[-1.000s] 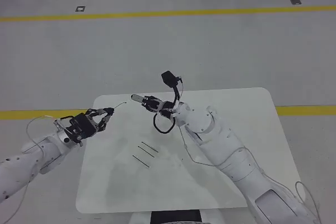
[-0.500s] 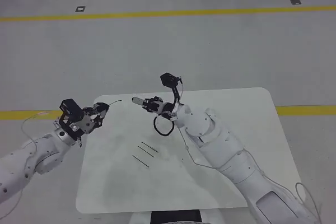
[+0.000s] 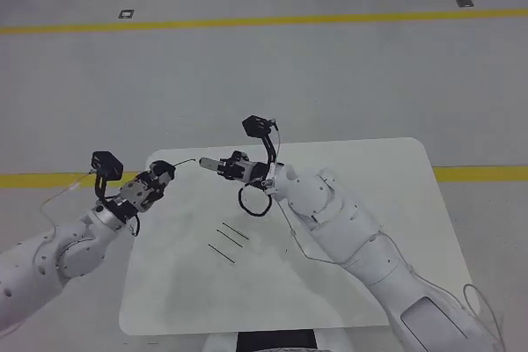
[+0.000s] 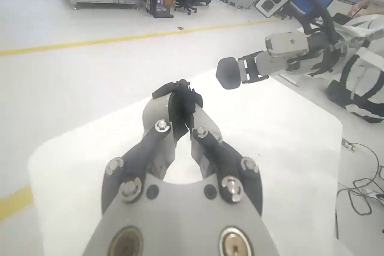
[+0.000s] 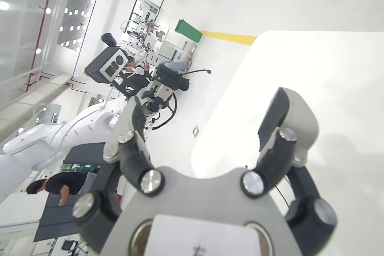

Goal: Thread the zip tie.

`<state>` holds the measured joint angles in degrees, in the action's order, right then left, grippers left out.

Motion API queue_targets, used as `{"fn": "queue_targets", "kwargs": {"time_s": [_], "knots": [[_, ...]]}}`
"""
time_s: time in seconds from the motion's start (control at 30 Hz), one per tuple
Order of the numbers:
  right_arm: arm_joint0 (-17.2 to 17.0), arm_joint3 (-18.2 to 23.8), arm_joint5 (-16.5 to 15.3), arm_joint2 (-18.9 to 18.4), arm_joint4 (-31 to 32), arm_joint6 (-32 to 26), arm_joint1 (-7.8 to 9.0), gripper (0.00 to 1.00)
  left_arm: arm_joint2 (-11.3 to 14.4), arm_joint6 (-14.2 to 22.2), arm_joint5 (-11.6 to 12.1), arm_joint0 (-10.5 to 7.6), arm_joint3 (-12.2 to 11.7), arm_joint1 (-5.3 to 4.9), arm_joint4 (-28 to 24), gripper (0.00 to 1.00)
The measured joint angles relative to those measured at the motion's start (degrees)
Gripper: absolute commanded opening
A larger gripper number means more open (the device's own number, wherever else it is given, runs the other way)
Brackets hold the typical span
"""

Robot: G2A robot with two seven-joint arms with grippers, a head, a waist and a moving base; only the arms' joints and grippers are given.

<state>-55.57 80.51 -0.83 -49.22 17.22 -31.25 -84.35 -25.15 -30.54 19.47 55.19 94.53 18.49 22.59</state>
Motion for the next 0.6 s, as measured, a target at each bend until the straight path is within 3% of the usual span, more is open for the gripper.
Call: {"fn": "queue_targets", "kwargs": {"time_s": [0.17, 0.23, 0.4, 0.6], "knots": [[0.0, 0.0, 0.0, 0.0, 0.0, 0.0, 0.00, 1.00, -0.1, 0.5, 0.0, 0.14, -0.1, 0.14, -0.8, 0.00], [-0.5, -0.1, -0.2, -0.1, 0.0, 0.5, 0.04, 1.00, -0.2, 2.2, 0.0, 0.62, 0.3, 0.50, -5.6, 0.00], [-0.8, -1.0, -1.4, -0.9, -0.1, -0.3, 0.21, 1.00, -1.1, 13.2, 0.0, 0.71, 2.2, 0.77, -21.8, 0.00], [-0.2, -3.0, -2.9, -1.2, -1.6, -1.6, 0.14, 1.00, -3.4, 22.7, 0.0, 1.27, 3.6, 1.24, -36.4, 0.00]]}}
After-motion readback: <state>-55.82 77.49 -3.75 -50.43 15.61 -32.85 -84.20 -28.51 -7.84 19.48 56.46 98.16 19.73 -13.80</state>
